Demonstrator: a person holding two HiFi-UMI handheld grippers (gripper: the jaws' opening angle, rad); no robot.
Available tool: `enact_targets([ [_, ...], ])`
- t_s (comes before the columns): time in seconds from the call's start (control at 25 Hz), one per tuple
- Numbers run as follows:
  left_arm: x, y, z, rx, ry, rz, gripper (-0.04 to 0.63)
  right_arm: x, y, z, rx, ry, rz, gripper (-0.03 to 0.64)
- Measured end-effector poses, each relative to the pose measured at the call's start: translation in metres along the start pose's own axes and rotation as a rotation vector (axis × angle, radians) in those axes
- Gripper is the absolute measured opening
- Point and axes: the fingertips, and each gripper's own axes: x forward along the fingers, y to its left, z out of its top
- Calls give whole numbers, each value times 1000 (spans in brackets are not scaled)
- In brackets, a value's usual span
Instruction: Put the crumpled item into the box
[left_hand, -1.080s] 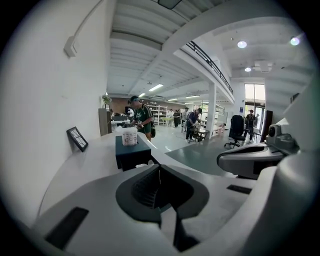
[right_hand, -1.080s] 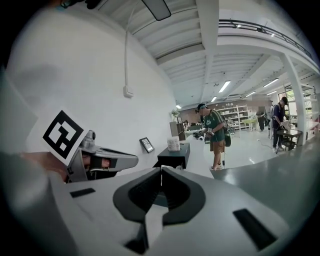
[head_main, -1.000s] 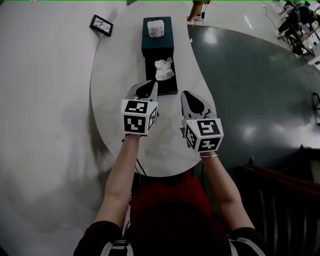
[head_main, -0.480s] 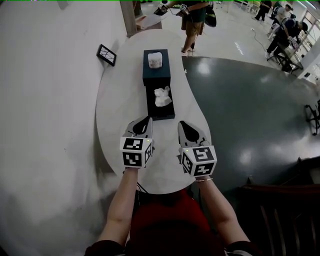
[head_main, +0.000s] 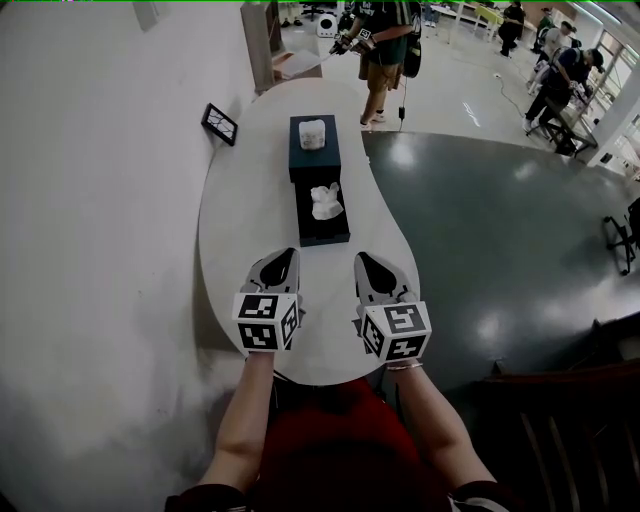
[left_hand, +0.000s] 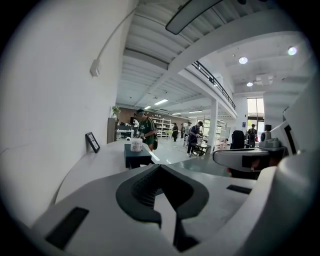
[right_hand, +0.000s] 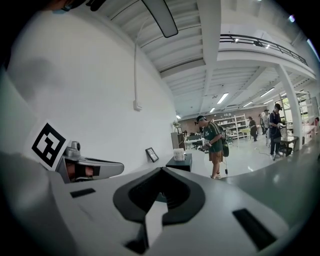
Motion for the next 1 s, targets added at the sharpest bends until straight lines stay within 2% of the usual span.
enact_targets([
  [0.44,-30,-17,3,-18,-48,-7,24,-25,13,11,2,-46,11,15],
  [1.0,-62,-16,2,-30,-84,-5,23,-48,32,8,2,-98,4,15],
])
